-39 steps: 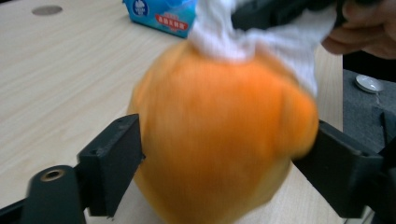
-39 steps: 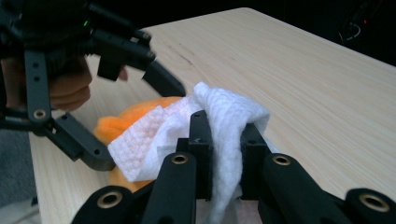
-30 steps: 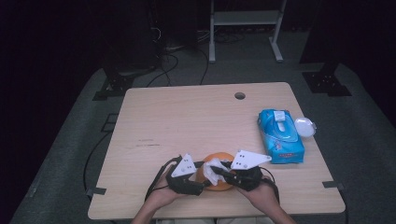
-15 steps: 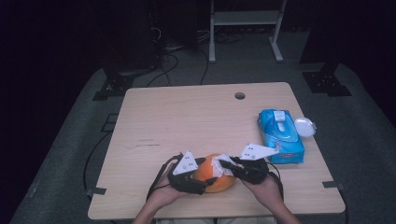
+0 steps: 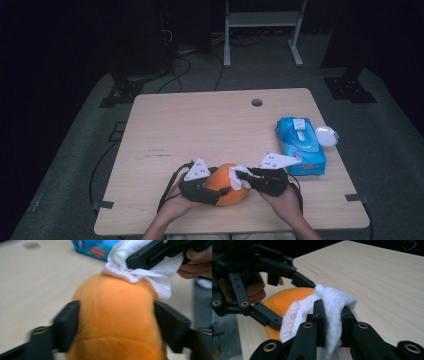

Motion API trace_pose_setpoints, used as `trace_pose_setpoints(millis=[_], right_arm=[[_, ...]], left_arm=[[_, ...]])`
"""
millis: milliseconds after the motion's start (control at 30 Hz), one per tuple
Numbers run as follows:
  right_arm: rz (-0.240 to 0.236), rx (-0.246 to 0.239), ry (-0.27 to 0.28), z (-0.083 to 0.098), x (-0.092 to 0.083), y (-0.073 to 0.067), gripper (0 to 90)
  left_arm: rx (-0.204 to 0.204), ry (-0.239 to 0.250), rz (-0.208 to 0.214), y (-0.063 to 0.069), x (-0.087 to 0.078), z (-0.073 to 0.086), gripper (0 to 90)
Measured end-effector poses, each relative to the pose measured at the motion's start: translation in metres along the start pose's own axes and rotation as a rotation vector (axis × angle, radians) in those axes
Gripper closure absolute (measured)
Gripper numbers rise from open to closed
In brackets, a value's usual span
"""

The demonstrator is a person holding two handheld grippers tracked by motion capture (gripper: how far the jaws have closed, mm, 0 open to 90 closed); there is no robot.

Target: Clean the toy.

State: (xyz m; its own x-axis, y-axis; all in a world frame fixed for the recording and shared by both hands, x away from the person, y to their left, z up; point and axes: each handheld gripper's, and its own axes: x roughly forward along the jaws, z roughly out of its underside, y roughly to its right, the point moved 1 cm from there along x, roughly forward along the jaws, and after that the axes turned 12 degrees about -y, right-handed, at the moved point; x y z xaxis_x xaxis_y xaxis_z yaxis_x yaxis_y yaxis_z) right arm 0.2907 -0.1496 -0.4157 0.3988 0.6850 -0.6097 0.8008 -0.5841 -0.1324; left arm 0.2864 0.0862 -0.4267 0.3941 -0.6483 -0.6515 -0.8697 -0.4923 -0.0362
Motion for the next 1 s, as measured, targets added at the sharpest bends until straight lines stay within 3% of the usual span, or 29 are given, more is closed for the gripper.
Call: trace_pose_setpoints(millis=[33, 67, 100, 167, 200, 233, 267, 300, 333, 400, 433, 533, 567, 600, 633, 700, 733, 767, 800, 833, 867, 900, 933, 967, 1000], right_arm=[[0.001, 0.029, 0.02, 0.0, -0.002, 0.006, 78.9], [0.005, 0.032, 0.033, -0.002, -0.003, 0.008, 79.0], [-0.001, 0.035, 0.043, -0.003, -0.004, 0.008, 78.9], [-0.001, 0.021, 0.04, -0.004, -0.001, 0.007, 78.9], [0.004, 0.007, 0.028, -0.003, 0.002, 0.006, 78.9], [0.004, 0.007, 0.028, -0.003, 0.002, 0.006, 78.9], [-0.012, 0.002, 0.009, 0.002, 0.009, 0.007, 78.9], [-0.027, 0.01, 0.01, 0.004, 0.011, 0.008, 78.9], [-0.03, 0.012, 0.013, 0.005, 0.012, 0.009, 78.9], [-0.028, 0.014, 0.015, 0.004, 0.011, 0.009, 78.9], [-0.02, 0.007, 0.015, 0.004, 0.011, 0.009, 78.9], [0.017, 0.029, 0.005, 0.008, 0.012, 0.015, 78.9], [0.04, 0.072, -0.01, 0.013, 0.014, 0.024, 78.9], [0.04, 0.072, -0.01, 0.013, 0.014, 0.024, 78.9], [0.06, 0.107, -0.035, 0.017, 0.017, 0.033, 78.9], [0.064, 0.119, -0.045, 0.019, 0.018, 0.035, 78.9], [0.06, 0.127, -0.056, 0.021, 0.022, 0.035, 78.9], [0.055, 0.124, -0.057, 0.021, 0.023, 0.033, 78.9], [0.052, 0.113, -0.054, 0.02, 0.023, 0.03, 78.8], [0.037, 0.104, -0.046, 0.018, 0.023, 0.027, 78.8], [0.037, 0.104, -0.046, 0.018, 0.023, 0.027, 78.8], [0.011, 0.076, -0.045, 0.015, 0.022, 0.019, 78.6], [0.011, 0.076, -0.045, 0.015, 0.022, 0.019, 78.6], [0.0, 0.046, -0.032, 0.012, 0.021, 0.012, 78.5], [-0.015, 0.042, -0.022, 0.012, 0.02, 0.011, 78.6]], left_arm=[[0.024, 0.019, -0.048, 0.003, -0.001, -0.003, 38.0], [0.078, 0.054, -0.137, 0.009, 0.0, -0.009, 39.0], [0.103, 0.055, -0.178, 0.011, 0.002, -0.01, 39.3], [0.115, 0.04, -0.189, 0.012, 0.004, -0.011, 37.4], [0.1, -0.001, -0.138, 0.008, 0.009, -0.006, 35.4], [0.1, -0.001, -0.138, 0.008, 0.009, -0.006, 32.9], [0.073, 0.005, -0.097, 0.006, 0.009, -0.003, 30.2], [0.008, 0.017, -0.042, -0.001, 0.004, -0.001, 27.8], [-0.021, 0.022, -0.035, -0.003, 0.002, -0.001, 26.4], [-0.028, 0.011, -0.037, -0.004, 0.002, 0.0, 26.8], [-0.021, -0.004, -0.049, -0.003, 0.003, 0.001, 29.2], [-0.005, -0.031, -0.026, -0.003, 0.002, 0.005, 33.5], [0.005, -0.038, -0.016, -0.003, 0.001, 0.007, 33.7], [0.013, -0.04, -0.004, -0.004, -0.001, 0.01, 33.7], [0.009, -0.033, 0.008, -0.005, -0.002, 0.012, 33.5], [-0.019, -0.026, 0.03, -0.008, -0.006, 0.013, 32.6], [-0.095, 0.002, 0.045, -0.009, -0.01, 0.007, 26.3], [-0.145, 0.028, 0.057, -0.011, -0.012, 0.004, 23.0], [-0.165, 0.038, 0.047, -0.012, -0.014, 0.001, 22.2], [-0.16, 0.023, 0.012, -0.011, -0.013, 0.0, 23.1], [-0.16, 0.023, 0.012, -0.011, -0.013, 0.0, 25.2], [-0.139, -0.01, -0.019, -0.012, -0.012, 0.001, 25.5], [-0.144, -0.014, -0.011, -0.013, -0.01, 0.005, 25.5], [-0.16, -0.006, 0.013, -0.015, -0.009, 0.009, 27.4], [-0.142, -0.007, 0.021, -0.015, -0.008, 0.014, 28.7]])
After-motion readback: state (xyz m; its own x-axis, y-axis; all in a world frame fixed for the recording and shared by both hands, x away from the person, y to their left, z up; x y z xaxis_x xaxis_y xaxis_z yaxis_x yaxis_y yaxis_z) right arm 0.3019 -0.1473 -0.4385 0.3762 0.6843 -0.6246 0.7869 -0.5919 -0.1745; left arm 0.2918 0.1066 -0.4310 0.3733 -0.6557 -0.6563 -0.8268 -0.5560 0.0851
